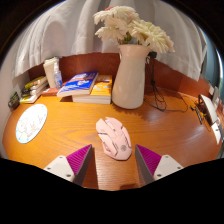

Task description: Arrange mouse

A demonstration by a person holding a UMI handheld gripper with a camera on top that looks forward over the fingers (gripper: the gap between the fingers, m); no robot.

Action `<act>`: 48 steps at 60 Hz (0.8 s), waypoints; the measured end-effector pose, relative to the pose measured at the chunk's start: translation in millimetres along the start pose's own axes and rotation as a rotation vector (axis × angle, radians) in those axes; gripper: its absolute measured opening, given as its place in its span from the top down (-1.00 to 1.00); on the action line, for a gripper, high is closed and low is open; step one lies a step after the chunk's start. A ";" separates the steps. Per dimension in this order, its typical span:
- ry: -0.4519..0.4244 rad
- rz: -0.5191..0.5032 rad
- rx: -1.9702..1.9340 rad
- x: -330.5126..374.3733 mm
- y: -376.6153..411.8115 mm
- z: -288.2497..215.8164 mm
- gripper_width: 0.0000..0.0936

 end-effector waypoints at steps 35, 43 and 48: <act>0.048 0.026 -0.107 -57.9 -13.9 -51.7 -0.15; 0.042 0.036 -0.113 -59.1 -13.8 -51.5 -0.01; 0.060 0.059 -0.128 -58.6 -14.2 -51.2 0.13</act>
Point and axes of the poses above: the point between the fingertips, and its own axes, seen from behind it with the camera up: y to the left, z down, x backward, against the way the camera looks, the point moved 2 cm from there along x, backward, against the way the camera looks, and after that the axes turned 14 degrees about -x, right-handed, at the moved point
